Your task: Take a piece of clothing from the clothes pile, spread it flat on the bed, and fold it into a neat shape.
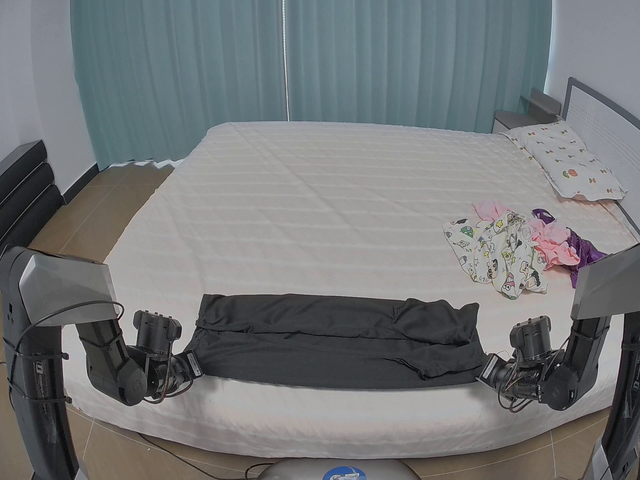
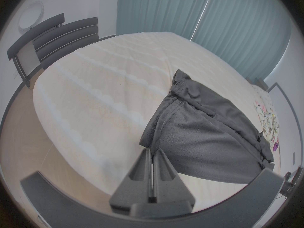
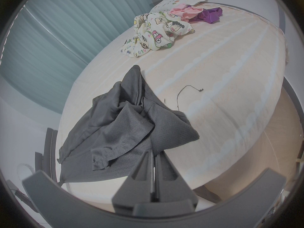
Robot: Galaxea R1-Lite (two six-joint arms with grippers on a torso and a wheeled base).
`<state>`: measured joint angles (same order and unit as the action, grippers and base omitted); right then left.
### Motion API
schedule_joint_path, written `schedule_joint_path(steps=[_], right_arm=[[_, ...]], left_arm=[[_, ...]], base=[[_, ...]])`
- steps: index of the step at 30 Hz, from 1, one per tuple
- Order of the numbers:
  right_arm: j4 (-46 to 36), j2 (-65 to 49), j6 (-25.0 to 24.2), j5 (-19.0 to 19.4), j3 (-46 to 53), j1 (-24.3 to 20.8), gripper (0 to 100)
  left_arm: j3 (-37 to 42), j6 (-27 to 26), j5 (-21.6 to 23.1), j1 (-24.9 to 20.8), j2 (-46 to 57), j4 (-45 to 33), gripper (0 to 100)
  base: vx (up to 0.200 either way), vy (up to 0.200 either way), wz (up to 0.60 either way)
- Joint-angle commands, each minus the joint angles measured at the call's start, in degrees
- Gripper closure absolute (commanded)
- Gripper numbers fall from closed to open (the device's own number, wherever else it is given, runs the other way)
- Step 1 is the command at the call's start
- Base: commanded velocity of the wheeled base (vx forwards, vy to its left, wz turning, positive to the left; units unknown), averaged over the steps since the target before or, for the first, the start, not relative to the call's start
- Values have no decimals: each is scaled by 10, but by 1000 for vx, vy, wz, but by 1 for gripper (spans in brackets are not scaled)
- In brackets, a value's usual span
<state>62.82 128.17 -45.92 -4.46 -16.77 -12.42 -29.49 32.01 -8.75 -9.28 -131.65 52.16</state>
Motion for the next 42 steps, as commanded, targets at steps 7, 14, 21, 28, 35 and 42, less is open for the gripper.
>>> schedule_joint_path(steps=[7,14,21,28,35,42], right_arm=[[-12,4,19,2,15,-1,100],[-12,7,19,20,11,-6,0],[-3,-35,18,22,6,14,0],[-2,-55,-15,31,-17,32,0],[8,-42,-20,32,-20,32,0],[29,-47,-13,32,-7,44,0]], left_arm=[[12,-21,0,-1,12,-33,100],[8,-20,4,-2,10,-31,0],[3,-19,14,21,64,-42,0],[-49,-11,95,53,107,-45,0],[-118,-9,97,51,72,-53,0],[-145,-9,95,50,34,-54,0]], base=[[0,0,0],[0,0,0],[0,0,0],[0,0,0],[57,0,0],[200,0,0]])
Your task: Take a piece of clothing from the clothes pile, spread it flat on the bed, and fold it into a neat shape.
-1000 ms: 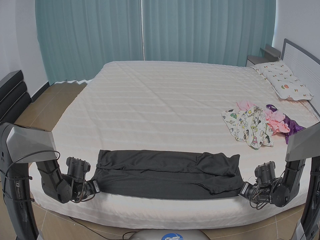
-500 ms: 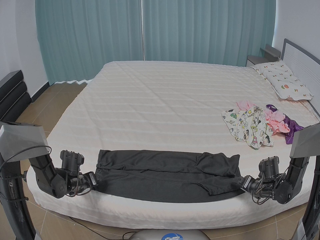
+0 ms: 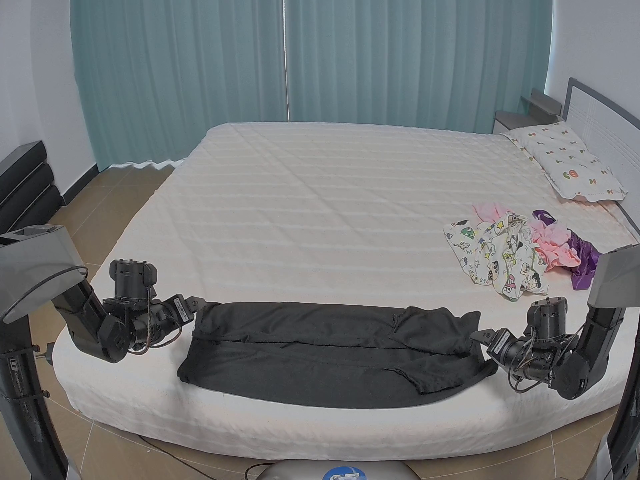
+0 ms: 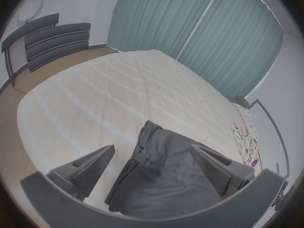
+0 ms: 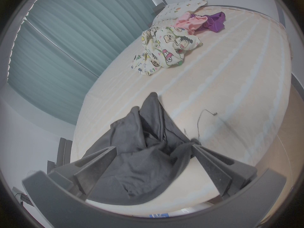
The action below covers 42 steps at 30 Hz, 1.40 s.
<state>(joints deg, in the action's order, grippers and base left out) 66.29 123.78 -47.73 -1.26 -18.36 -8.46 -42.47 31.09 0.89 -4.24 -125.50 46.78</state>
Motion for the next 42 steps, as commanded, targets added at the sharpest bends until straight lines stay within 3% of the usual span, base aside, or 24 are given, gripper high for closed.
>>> schedule_joint_path(steps=[1,5,7,10,11,14,18,33,34,42], right_arm=[[-13,-6,15,2,24,5,0],[-17,-1,81,0,46,8,0],[-14,-6,84,-4,39,13,0],[-11,-7,82,-3,36,14,0],[19,-3,54,-1,32,13,0],[31,18,50,0,33,8,0],[33,33,49,1,31,-1,0],[35,47,45,3,28,-7,0],[36,47,45,3,28,-6,0],[71,40,45,2,24,-1,0]], left_arm=[[-16,0,-1,-1,-31,1,0],[-24,0,0,-1,-33,0,0],[-40,0,0,0,-39,-2,0],[-46,1,0,1,-40,-3,0],[-82,11,1,1,-47,-26,0],[-119,13,3,-1,-57,-70,0],[-164,15,39,-2,-79,-120,0],[-197,13,57,0,-134,-126,0],[-197,13,56,0,-135,-127,100],[-192,17,49,6,-142,-125,100]], base=[[0,0,0],[0,0,0],[0,0,0],[0,0,0],[0,0,0],[0,0,0],[0,0,0],[0,0,0],[0,0,0],[0,0,0]])
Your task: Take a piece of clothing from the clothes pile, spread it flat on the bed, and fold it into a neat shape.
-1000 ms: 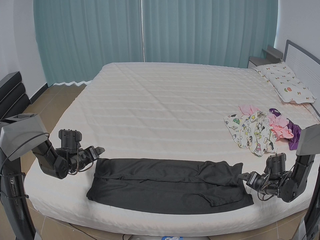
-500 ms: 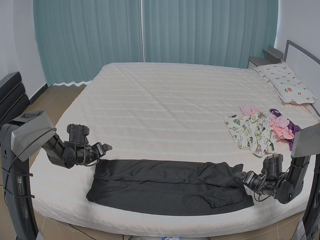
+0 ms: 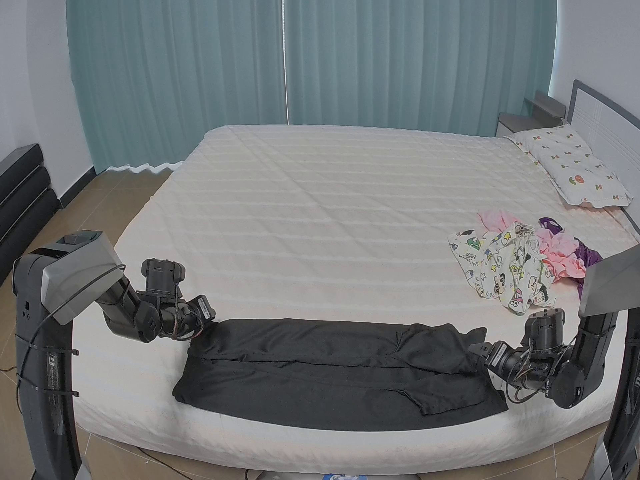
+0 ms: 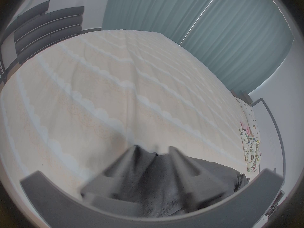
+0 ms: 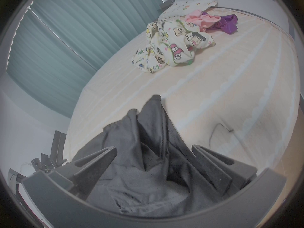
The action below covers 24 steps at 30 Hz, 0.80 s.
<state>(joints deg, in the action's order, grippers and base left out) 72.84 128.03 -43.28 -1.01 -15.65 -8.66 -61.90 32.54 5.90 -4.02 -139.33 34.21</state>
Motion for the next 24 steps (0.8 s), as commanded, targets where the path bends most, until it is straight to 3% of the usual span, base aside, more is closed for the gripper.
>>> schedule_joint_path(steps=[1,8,13,18,24], right_arm=[[7,-5,0,0,-10,1,0],[-3,-25,0,0,-41,-3,0],[-73,2,1,1,-131,-2,0],[-152,38,1,12,-209,0,0],[-154,35,1,29,-214,34,0]], left_arm=[[2,13,-2,8,-2,2,100],[-2,75,-4,8,1,7,100],[1,102,-5,10,2,8,100],[2,108,-4,12,4,9,100],[5,108,-5,12,4,9,100]], base=[[0,0,0],[0,0,0],[0,0,0],[0,0,0],[0,0,0]])
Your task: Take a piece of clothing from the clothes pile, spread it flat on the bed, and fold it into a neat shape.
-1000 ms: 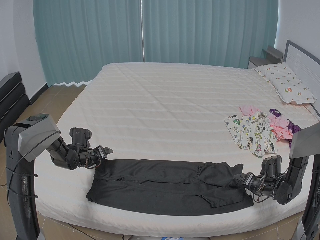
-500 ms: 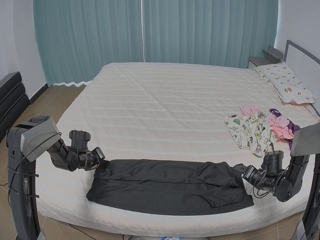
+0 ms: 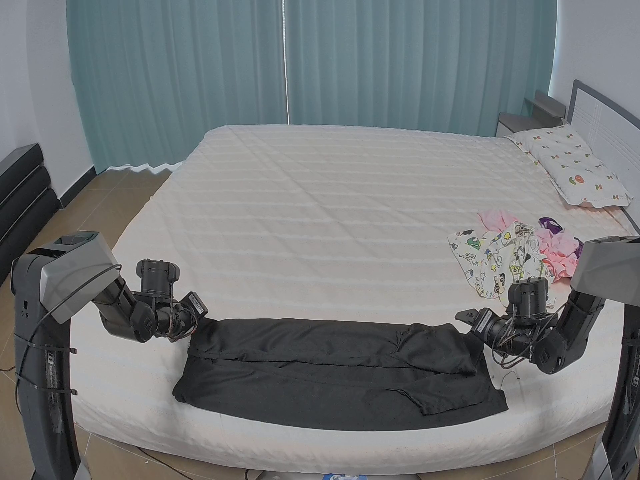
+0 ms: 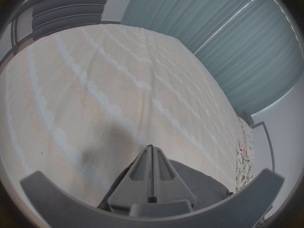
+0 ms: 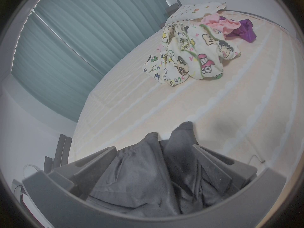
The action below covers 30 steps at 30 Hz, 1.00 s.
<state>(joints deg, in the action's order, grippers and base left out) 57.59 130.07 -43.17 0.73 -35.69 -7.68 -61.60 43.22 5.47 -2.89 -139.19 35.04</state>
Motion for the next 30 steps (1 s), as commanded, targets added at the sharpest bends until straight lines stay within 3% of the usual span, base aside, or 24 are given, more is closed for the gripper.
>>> schedule_joint_path(steps=[1,5,21,22,30], right_arm=[[-2,16,0,17,-15,31,0],[-5,19,-1,51,-15,50,0],[-7,71,-1,59,-63,47,0],[-7,76,-1,59,-68,47,100],[-6,77,-7,53,-75,60,100]], left_arm=[[2,2,0,1,2,0,100],[1,2,0,1,2,0,100],[0,1,0,2,1,0,100],[0,1,0,2,1,0,100],[1,2,-16,3,1,0,100]], base=[[0,0,0],[0,0,0],[0,0,0],[0,0,0],[0,0,0]])
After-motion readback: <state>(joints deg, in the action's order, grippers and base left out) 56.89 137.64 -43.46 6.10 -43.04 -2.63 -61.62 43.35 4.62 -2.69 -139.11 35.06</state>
